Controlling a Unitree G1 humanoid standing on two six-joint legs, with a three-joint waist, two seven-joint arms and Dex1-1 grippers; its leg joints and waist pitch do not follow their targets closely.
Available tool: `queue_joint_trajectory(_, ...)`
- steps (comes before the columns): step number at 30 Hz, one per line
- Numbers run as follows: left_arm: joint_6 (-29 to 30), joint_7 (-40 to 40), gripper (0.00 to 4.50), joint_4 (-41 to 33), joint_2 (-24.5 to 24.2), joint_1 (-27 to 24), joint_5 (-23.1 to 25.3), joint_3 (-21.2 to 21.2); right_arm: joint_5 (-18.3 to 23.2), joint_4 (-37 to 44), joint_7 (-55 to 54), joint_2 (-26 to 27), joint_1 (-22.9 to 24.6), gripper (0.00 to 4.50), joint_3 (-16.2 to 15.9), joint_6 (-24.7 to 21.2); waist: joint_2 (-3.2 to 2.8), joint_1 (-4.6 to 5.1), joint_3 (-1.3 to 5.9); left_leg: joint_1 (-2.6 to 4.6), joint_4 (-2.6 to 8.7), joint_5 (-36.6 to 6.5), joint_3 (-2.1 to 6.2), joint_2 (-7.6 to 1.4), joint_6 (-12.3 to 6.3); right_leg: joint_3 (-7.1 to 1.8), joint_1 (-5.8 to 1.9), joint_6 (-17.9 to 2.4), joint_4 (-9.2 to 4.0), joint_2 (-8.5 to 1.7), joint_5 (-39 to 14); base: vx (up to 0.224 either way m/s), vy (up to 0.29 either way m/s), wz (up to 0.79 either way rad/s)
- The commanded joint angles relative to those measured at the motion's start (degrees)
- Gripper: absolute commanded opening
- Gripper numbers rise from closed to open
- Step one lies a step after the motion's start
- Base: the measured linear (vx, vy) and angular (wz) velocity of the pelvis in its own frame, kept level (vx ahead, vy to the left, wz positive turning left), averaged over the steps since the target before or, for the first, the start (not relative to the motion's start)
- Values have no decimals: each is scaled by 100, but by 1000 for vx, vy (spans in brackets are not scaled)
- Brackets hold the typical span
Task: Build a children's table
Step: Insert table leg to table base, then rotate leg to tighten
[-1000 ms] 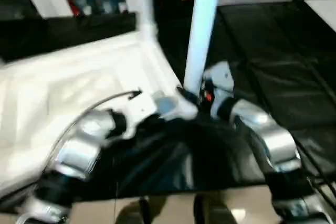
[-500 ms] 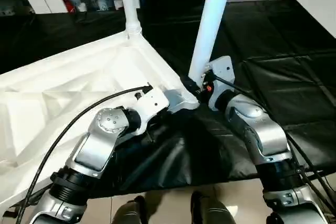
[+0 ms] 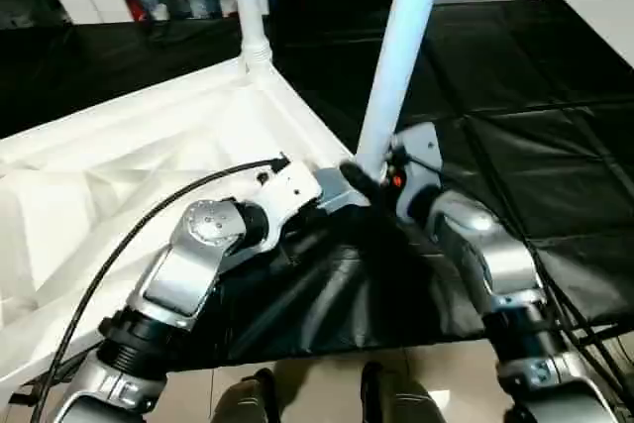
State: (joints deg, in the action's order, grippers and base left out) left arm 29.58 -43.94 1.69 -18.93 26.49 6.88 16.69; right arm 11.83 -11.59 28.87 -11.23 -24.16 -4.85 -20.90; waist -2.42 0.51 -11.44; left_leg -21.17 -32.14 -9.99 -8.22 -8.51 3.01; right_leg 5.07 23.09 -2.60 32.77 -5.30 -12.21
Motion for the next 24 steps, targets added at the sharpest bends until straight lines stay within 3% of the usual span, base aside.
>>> queue_joint_trajectory(1,-251,-2,0,302,-252,97,146,-101,202,267,334,-164,284,390,76,-37,-22,-25,402,61,436,-1991,132,-374,-292,-331,-256,-723,-486,-403,-2296,0,0,0)
queue_joint_trajectory(4,-450,-74,0,445,-327,125,156,-57,298,421,513,-286,401,412,153,46,-2,-21,425,13,419,-1817,126,-361,-357,-327,-290,-738,-482,-404,-2208,0,0,0)
queue_joint_trajectory(9,-1141,-503,0,716,-544,192,27,97,496,644,1002,-647,545,446,367,271,-3,-50,454,46,370,-1668,72,-352,-425,-339,-249,-824,-506,-392,-2249,0,0,0)
queue_joint_trajectory(10,-1258,-648,0,754,-589,191,-39,114,585,717,1143,-745,559,446,433,277,-5,-78,491,39,358,-1421,48,-381,-500,-347,-263,-915,-450,-380,-1904,0,0,0)
queue_joint_trajectory(13,-1840,-1021,0,937,-724,215,-176,187,735,873,1515,-1036,570,446,519,367,-10,-102,527,44,333,-1314,21,-389,-568,-334,-252,-1050,-420,-356,-1693,21,-10,2)
queue_joint_trajectory(15,-2165,-1351,0,1113,-836,235,-225,280,782,928,1864,-1282,518,446,505,409,-11,-114,560,47,299,-1055,-24,-387,-626,-342,-250,-1215,-372,-342,-1270,67,-30,8)
queue_joint_trajectory(16,-2323,-1496,0,1184,-863,241,-260,321,735,897,1961,-1355,482,446,487,506,-5,-126,618,20,262,-606,-51,-400,-781,-347,-287,-1359,-278,-338,-660,71,-20,3)
queue_joint_trajectory(17,-2409,-1615,0,1236,-868,245,-308,342,679,847,2035,-1413,439,446,462,595,-13,-123,630,-4,253,-438,-51,-410,-828,-342,-309,-1417,-234,-331,-427,71,-20,3)
queue_joint_trajectory(19,-2621,-1967,0,1318,-896,252,-438,403,558,779,2431,-1635,345,446,274,776,-3,-131,726,-16,175,195,-67,-383,-1131,-335,-339,-1614,-81,-296,605,28,-2,0)
queue_joint_trajectory(21,-2721,-2122,0,1350,-921,273,-466,460,532,772,2747,-1778,308,446,125,819,-11,-145,774,-24,116,652,-65,-377,-1402,-328,-325,-1708,6,-279,1213,0,0,0)
queue_joint_trajectory(22,-2817,-2220,0,1389,-946,298,-480,510,538,786,2997,-1889,302,446,6,819,-4,-173,729,-53,78,662,-90,-378,-1650,-325,-281,-1735,1,-292,1239,0,0,0)
queue_joint_trajectory(24,-2889,-2295,0,1423,-964,316,-496,540,538,781,3149,-1954,293,446,-65,821,-15,-207,721,-54,80,450,-81,-407,-1648,-316,-285,-1705,-19,-319,888,0,0,0)
